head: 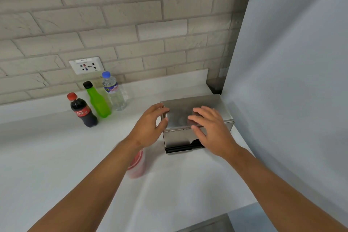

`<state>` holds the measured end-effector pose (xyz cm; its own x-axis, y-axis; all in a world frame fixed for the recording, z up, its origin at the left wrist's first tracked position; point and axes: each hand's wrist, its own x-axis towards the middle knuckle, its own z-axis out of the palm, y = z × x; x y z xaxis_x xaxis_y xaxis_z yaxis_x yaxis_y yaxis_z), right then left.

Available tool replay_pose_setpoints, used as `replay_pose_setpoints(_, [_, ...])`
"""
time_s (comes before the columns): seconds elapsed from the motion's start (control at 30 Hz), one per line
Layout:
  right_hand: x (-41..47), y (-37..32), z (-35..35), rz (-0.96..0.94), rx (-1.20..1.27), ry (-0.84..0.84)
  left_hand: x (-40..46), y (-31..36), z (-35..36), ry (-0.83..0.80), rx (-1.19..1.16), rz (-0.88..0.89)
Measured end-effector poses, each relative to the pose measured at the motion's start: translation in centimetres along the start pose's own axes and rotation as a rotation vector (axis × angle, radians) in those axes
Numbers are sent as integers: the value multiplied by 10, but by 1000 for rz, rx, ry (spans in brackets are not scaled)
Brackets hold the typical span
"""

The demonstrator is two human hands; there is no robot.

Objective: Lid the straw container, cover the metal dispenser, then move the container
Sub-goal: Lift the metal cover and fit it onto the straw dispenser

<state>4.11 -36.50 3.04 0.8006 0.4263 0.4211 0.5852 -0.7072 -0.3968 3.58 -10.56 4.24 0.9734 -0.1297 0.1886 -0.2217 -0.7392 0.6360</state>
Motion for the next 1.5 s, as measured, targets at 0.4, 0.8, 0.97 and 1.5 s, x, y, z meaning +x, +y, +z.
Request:
replay_pose_setpoints(0.4, [-10, 42, -16, 363, -11, -31, 20, 29, 25, -36, 238, 186])
replay_pose_setpoints(0.8, [27, 49, -35, 303, -100, -152, 30, 27, 20, -53, 229, 151])
replay_pose_setpoints(0.97, [41, 54, -24, 275, -123, -236, 33, 26, 23, -74, 193, 104])
replay_pose_setpoints(1.5, [14, 71, -31, 451, 250, -204, 13, 27, 38, -34, -122, -211])
